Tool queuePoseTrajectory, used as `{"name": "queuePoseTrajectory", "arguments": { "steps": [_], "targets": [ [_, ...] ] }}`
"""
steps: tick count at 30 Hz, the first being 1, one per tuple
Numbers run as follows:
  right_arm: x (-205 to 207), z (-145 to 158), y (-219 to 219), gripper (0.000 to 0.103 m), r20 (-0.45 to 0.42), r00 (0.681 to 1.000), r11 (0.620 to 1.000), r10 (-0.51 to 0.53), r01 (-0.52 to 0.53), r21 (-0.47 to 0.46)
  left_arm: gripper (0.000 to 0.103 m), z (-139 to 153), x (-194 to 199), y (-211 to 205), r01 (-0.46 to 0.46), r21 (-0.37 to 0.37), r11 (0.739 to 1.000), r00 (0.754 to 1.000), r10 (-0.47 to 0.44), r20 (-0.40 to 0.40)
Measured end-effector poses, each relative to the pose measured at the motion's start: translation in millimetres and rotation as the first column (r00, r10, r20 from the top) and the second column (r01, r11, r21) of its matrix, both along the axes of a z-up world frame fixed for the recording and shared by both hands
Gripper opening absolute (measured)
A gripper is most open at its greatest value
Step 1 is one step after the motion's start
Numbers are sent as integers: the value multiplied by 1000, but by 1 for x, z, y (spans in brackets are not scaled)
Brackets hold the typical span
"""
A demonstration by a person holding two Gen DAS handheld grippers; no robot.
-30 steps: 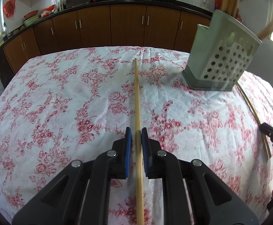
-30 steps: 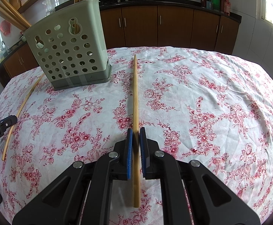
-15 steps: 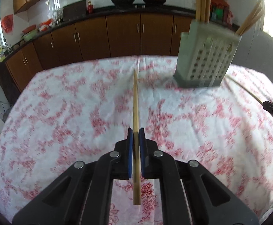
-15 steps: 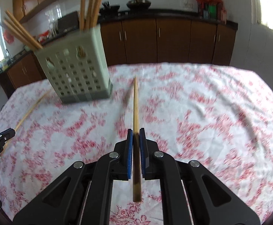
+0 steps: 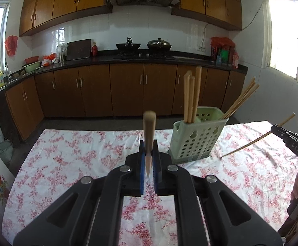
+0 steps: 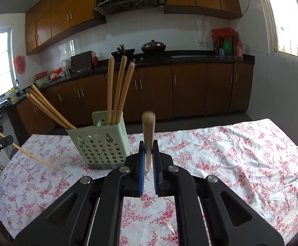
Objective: Organize utensils
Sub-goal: 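Lift both held chopsticks upright and carry them above the green holder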
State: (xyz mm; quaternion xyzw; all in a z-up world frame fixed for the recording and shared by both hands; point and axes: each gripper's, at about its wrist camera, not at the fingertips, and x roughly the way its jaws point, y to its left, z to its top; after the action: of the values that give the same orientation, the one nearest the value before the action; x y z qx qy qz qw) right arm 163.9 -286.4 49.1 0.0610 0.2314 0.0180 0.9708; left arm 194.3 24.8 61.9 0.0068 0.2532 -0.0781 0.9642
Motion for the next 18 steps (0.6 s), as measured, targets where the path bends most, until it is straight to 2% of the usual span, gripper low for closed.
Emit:
{"name": "queuePoseTrajectory", "arguments": {
  "steps": [10, 14, 18],
  "targets": [
    [-4, 52, 13, 8, 133, 989, 997, 60, -67, 49, 8, 46, -11, -13, 89, -63, 994, 992, -83, 99],
    [-5, 77, 23, 8, 225, 971, 993, 81, -99, 67, 8, 71, -9, -27, 115, -92, 989, 980, -98, 171],
    [2, 100, 31, 8, 322, 943, 990, 78, -112, 88, 8, 101, 5, -40, 109, -139, 984, 966, -72, 250]
  ]
}}
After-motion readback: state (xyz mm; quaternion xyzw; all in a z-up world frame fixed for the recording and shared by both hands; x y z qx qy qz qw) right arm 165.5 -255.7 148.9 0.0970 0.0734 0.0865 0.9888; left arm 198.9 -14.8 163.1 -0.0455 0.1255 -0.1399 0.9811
